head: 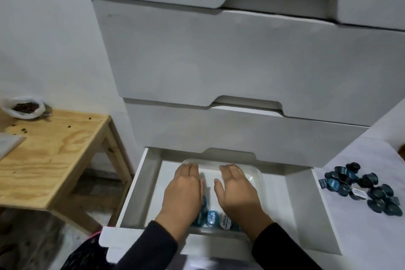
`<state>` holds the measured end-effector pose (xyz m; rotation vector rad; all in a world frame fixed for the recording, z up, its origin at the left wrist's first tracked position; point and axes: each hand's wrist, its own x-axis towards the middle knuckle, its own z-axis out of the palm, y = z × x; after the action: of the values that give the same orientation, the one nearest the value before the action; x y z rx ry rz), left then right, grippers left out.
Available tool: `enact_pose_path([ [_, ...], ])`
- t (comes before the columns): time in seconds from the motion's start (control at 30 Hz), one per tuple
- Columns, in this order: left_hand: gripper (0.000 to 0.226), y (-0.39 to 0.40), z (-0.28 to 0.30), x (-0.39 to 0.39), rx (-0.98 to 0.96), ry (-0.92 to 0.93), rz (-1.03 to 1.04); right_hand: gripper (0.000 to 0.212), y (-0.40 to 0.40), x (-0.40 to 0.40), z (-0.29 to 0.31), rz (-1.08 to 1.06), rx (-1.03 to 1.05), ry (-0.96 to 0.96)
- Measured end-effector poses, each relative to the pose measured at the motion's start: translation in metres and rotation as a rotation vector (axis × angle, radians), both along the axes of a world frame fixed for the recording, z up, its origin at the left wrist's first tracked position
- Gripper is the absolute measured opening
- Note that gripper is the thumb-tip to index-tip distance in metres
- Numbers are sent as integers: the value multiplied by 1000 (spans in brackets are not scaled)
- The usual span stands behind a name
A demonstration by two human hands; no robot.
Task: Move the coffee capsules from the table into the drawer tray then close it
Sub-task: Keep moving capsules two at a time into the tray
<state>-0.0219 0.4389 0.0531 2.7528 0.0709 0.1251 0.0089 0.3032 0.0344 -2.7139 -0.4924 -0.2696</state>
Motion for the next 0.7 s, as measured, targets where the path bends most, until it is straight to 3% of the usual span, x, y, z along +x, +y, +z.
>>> enact_pose_path([
  [0.23,48,-51,13,-15,-38,-81,-20,36,-48,-18,6,-5,-6,-100],
  [0.4,50,-121,26,-15,-135,-120,-35,67,-112,-18,22,-94,-24,-29],
  [0.53,43,-199,28,-13,-221,-95,-45,32,-192,-18,16,-66,5,-127],
  [0.63,29,-259,22,-9,-244,-142,-92,22,-255,-12,13,-52,-17,-105],
  [0.7,31,-293,20,-5,-276,-120,-127,25,-290,-8,16,-84,87,-34],
])
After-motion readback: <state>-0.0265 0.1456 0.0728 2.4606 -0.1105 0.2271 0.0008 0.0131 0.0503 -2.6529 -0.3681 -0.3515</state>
